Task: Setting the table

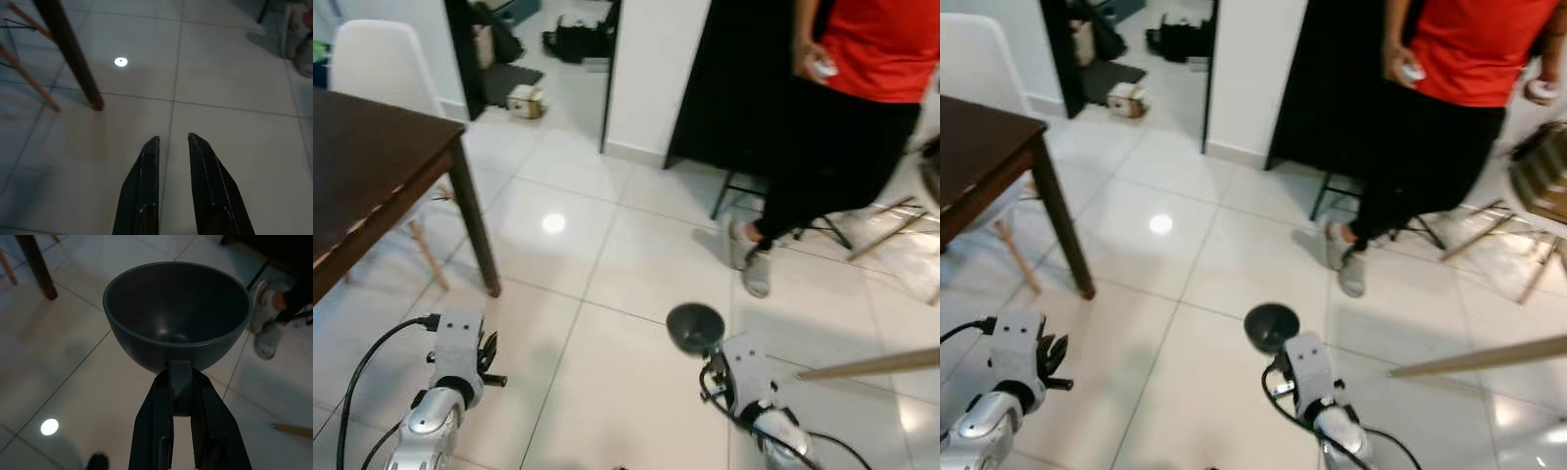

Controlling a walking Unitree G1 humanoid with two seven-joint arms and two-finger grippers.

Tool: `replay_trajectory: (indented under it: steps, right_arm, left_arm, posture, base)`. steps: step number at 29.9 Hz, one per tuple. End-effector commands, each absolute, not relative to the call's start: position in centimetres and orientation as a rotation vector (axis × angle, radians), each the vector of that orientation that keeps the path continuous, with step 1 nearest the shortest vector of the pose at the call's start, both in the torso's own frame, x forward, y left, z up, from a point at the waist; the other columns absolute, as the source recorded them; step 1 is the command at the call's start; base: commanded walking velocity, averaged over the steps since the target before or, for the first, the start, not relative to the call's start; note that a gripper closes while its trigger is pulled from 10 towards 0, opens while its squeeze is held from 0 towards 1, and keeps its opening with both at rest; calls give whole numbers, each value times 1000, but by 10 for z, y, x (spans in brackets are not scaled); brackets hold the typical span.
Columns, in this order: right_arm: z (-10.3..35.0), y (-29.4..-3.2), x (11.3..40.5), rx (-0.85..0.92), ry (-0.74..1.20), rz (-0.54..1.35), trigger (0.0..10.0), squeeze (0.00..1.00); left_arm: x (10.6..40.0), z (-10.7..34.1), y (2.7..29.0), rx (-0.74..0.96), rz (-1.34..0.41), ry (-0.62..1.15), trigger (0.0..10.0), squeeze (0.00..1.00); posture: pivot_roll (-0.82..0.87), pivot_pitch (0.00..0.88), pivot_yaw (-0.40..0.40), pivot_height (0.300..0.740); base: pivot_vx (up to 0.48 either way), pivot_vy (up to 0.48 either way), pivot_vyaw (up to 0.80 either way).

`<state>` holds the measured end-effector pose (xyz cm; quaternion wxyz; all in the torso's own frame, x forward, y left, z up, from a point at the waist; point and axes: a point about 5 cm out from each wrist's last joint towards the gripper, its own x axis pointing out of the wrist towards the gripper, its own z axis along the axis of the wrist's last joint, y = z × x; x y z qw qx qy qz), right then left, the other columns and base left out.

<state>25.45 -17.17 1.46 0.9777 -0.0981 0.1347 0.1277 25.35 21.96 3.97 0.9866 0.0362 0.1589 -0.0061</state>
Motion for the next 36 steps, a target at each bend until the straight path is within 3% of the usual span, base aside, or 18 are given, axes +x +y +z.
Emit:
replay_trajectory:
  steps: [1, 36]
  right_arm:
    - [11, -173, 250, -191, 285, 256, 10000, 0]
    - [26, -165, 261, -168, 215, 259, 10000, 0]
  left_arm:
    - [250, 36, 220, 61, -13, 336, 10000, 0]
    - [264, 56, 204, 2, -45, 243, 10000, 0]
  posture:
    - [-13, 51, -4, 740]
    - [-9, 51, 0, 740]
  base:
    - [0, 0, -781]
    - [0, 0, -786]
